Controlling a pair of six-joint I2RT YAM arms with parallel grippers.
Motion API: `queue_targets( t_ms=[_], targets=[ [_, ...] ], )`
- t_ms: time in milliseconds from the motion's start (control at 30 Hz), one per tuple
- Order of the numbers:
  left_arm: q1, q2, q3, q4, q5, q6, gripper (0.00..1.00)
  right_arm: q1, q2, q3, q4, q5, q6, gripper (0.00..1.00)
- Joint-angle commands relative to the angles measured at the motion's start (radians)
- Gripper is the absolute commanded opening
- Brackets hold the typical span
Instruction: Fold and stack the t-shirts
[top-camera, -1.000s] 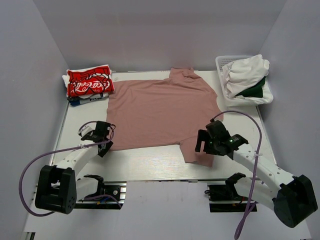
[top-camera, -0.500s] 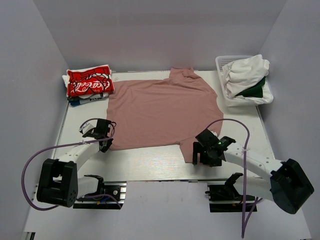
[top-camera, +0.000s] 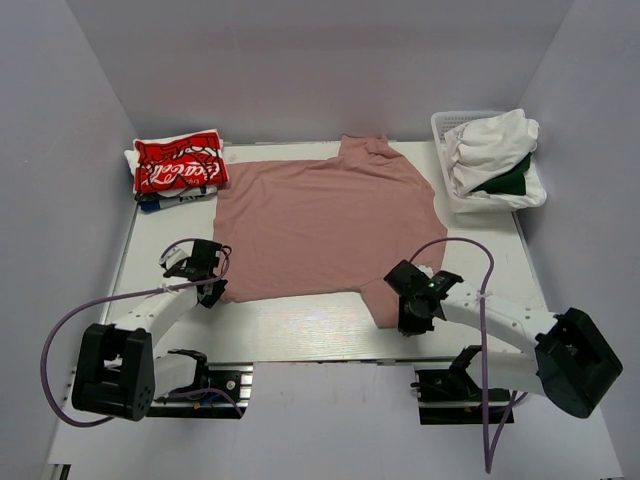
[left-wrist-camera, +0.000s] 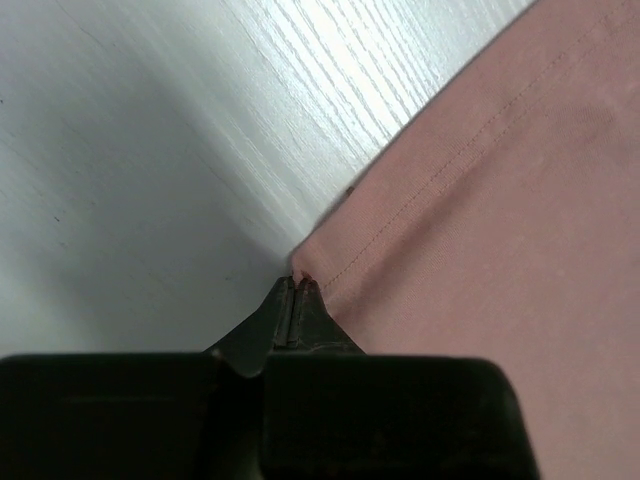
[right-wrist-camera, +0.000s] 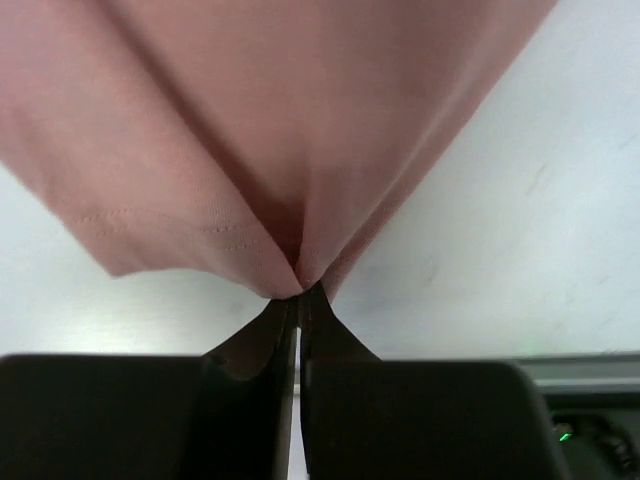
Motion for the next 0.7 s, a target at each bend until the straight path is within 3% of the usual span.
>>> queue_targets(
  t_ms=[0,300,667],
  targets=[
    [0.003,-0.016,-0.021,-0.073,0.060,0.011,0.00,0.051,-0.071,0.003,-0.125,-0.124,0.087,0.00],
    [-0.008,-0.154,-0.067,-0.167,0.109,-0.001,0.00,0.214,-0.147,0.033,-0.270,-0.189,0.245,0.00],
    [0.001,-0.096,0.118,-0.204,0.069,0.030,0.00,0.165,-0.009,0.253,-0.200,0.066,0.116,0.00]
  ],
)
